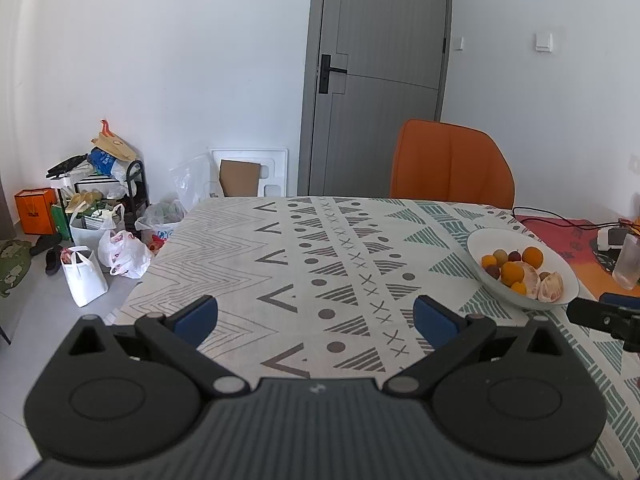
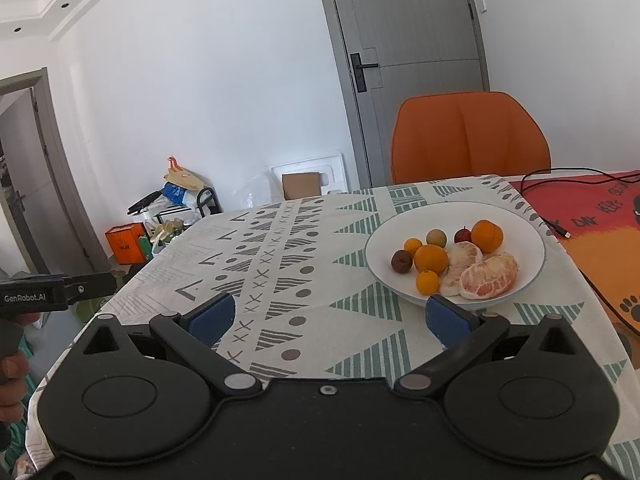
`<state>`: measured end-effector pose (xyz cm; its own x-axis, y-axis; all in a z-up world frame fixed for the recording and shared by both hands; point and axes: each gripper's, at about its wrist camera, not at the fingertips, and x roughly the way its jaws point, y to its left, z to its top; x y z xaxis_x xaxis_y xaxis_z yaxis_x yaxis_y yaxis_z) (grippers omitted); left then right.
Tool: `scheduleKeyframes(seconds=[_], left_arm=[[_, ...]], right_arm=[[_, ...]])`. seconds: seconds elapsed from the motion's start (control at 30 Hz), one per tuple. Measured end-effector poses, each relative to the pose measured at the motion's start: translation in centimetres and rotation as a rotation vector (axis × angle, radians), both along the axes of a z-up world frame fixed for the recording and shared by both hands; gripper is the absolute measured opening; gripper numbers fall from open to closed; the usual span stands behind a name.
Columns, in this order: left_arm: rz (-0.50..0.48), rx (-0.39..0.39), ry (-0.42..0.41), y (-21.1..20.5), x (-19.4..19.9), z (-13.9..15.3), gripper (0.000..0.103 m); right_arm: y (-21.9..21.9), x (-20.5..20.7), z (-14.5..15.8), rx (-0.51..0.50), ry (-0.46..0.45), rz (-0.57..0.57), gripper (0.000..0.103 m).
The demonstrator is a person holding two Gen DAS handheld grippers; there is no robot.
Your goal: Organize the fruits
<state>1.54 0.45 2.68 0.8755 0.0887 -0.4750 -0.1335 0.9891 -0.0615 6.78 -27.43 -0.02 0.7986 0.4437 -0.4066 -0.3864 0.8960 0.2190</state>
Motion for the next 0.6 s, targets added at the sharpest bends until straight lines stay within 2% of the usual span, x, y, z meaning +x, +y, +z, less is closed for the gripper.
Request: scheduleKeyframes(seconds=[0.6], left_arm=[[0.001, 0.003, 0.009, 0.09, 0.04, -0.55, 0.103]], right_arm=[[0.14, -0.01, -0.18, -0.004, 0.006, 0.004, 0.103]])
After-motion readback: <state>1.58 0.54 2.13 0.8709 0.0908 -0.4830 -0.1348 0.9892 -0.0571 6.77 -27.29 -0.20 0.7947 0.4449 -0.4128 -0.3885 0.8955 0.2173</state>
